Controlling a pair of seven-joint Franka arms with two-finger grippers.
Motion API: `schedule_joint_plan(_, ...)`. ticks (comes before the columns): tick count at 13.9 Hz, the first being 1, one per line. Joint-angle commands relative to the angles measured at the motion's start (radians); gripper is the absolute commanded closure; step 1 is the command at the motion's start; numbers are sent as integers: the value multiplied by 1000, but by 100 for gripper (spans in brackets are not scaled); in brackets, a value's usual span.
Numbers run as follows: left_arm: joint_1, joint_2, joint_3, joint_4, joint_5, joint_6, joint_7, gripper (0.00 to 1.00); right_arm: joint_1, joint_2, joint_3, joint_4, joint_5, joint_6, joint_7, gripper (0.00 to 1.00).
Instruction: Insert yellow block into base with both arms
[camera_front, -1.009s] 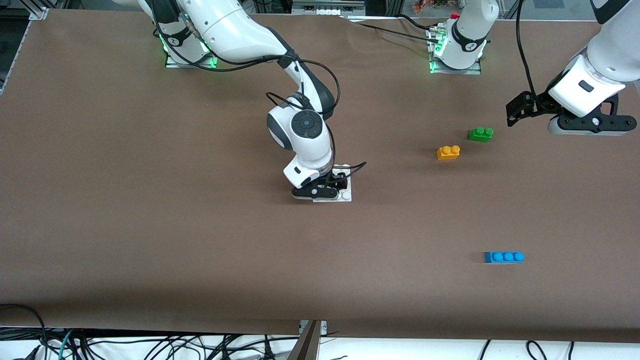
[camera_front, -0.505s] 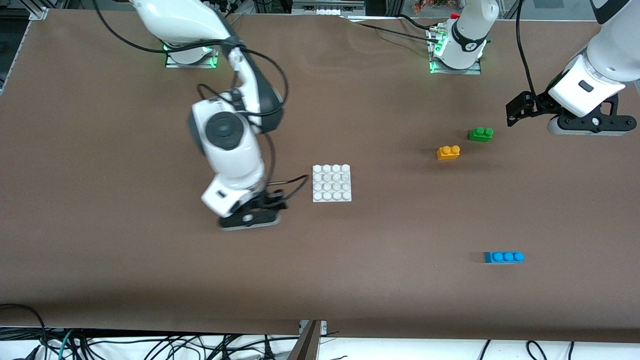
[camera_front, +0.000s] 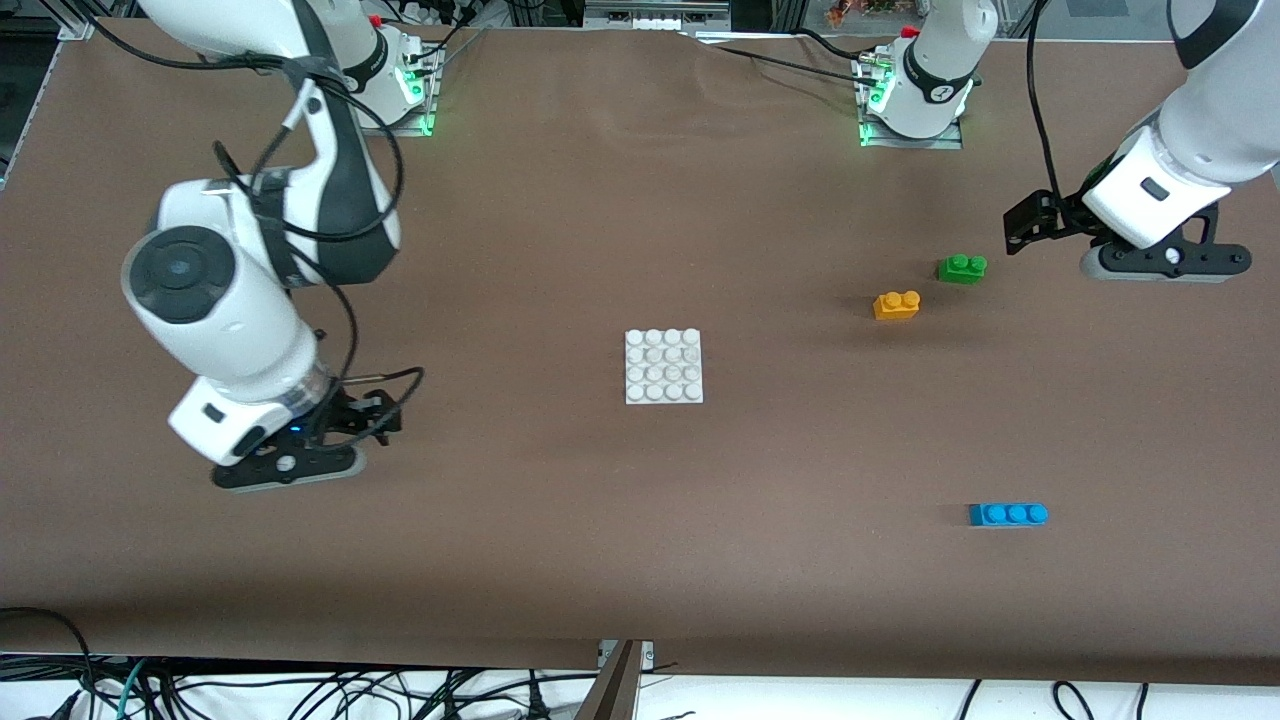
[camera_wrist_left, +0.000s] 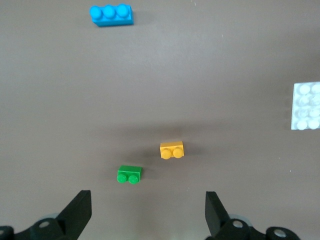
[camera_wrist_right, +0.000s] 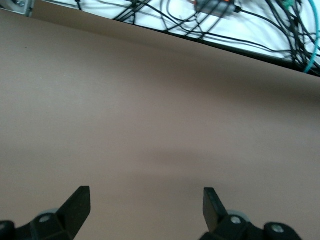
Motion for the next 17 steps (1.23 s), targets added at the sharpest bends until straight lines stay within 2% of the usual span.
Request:
schedule_joint_plan(1, 3, 49, -14, -10, 11, -21, 25, 0, -62, -110, 47, -86, 5, -15, -31, 0)
schedule_joint_plan(3, 4, 53, -14, -75, 3, 10, 28, 0, -173, -211, 116, -126, 5, -54, -39, 0)
schedule_joint_plan(5, 3, 53, -25, -156, -11, 107, 28, 0, -275, -265, 148, -150, 5, -69, -42, 0)
schedule_joint_plan(9, 4, 14, -26, -367, -11, 331, 47, 0, -403, -354, 153, -181, 1, -77, -122, 0)
schedule_joint_plan(12, 4, -26, -34, -541, -11, 514, 48, 0, -443, -423, 156, -231, 1, -98, -142, 0)
schedule_joint_plan(14, 6, -25, -36, -620, -9, 620, 59, 0, -451, -446, 157, -268, -4, -106, -166, 0)
schedule_joint_plan(17, 6, 1, -45, -722, -9, 804, 57, 0, -451, -441, 158, -264, -16, -121, -174, 0)
